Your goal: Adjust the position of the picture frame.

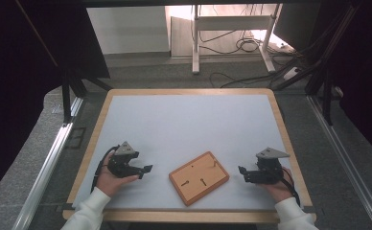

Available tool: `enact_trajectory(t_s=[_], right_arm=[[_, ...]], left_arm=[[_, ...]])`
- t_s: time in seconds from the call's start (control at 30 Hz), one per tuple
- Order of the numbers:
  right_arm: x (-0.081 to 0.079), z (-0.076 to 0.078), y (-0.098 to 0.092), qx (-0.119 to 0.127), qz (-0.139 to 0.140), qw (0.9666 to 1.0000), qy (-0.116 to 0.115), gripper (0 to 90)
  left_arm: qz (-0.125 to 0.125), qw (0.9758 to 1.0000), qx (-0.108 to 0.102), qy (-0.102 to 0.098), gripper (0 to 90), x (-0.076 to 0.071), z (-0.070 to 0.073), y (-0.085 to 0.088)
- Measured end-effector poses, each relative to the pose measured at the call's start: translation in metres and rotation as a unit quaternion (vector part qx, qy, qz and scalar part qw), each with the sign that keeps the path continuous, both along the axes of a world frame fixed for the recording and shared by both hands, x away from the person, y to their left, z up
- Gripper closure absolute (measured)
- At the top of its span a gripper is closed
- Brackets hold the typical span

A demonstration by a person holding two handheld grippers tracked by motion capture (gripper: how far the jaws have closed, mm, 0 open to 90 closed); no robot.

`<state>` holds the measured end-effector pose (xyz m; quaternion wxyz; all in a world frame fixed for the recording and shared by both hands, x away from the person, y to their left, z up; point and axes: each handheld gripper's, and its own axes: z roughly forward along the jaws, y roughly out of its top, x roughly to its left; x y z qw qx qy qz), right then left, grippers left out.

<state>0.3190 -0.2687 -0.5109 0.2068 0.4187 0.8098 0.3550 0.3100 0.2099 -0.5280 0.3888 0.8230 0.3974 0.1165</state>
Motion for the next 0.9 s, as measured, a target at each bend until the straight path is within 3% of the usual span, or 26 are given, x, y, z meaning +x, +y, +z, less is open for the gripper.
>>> enact_trajectory(t_s=[0.27, 0.37, 0.53, 0.7, 0.9], right_arm=[[-0.005, 0.000, -0.004, 0.000, 0.016, 0.9999, 0.003, 15.4], [-0.009, 0.007, -0.006, 0.002, 0.009, 0.9999, -0.007, 17.8], [-0.014, 0.008, -0.005, 0.006, 0.008, 0.9999, -0.004, 17.8], [-0.010, 0.008, -0.004, 0.010, 0.008, 0.9999, 0.009, 18.9], [-0.008, 0.014, -0.004, 0.016, 0.019, 0.9997, 0.006, 21.0]], left_arm=[[-0.004, 0.9999, -0.003, -0.014, 18.2, 0.004, 0.003, -0.005], [-0.010, 0.9999, 0.007, -0.008, 18.2, 0.002, -0.001, -0.007], [-0.010, 0.9999, 0.003, -0.007, 18.4, 0.002, 0.000, -0.007], [-0.011, 0.9999, 0.004, 0.004, 18.5, 0.003, -0.001, -0.007], [-0.015, 0.9998, 0.011, 0.009, 20.9, 0.003, -0.003, -0.013]])
